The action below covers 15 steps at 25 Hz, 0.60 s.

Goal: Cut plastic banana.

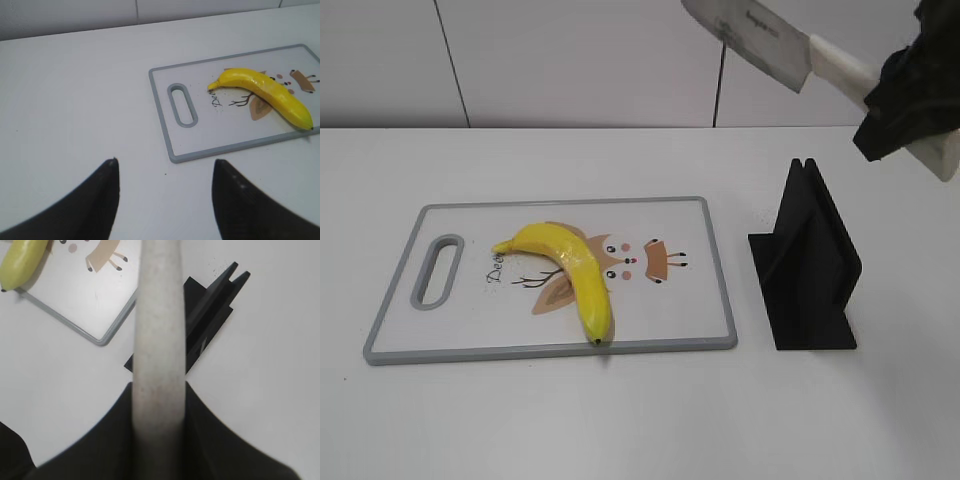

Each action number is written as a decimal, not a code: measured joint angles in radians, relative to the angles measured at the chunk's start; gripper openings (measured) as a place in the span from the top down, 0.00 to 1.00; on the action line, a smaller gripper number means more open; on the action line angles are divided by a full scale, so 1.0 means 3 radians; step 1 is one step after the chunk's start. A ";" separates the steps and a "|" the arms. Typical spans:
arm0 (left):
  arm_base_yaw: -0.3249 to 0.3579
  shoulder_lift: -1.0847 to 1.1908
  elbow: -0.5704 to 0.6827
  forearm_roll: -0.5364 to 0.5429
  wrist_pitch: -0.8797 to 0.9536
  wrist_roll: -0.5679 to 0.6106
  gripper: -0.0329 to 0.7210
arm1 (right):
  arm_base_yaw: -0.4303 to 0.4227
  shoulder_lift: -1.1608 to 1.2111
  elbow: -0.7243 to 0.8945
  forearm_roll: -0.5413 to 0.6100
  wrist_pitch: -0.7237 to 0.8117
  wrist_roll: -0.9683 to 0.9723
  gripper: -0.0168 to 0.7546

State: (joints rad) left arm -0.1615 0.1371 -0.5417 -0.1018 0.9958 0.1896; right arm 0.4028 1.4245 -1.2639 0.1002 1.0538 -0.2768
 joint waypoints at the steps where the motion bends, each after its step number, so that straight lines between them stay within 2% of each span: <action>1: 0.0000 0.0113 -0.0022 -0.0044 -0.0061 0.0093 0.22 | 0.0000 0.0050 -0.0027 0.0000 -0.0003 -0.0129 0.76; 8: 0.0000 0.1174 -0.0334 -0.0423 -0.0452 0.1031 0.22 | 0.0000 0.0546 -0.0432 -0.0003 0.0094 -0.0911 0.76; 15: 0.0000 0.2396 -0.1043 -0.0883 -0.0355 0.2039 0.22 | 0.0000 0.1084 -0.0974 0.0150 0.0251 -0.1963 0.76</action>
State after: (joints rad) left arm -0.1615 0.8559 -0.8547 -0.3666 0.8892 0.8012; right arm 0.4028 1.7497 -1.5561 0.1451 1.1291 -0.8657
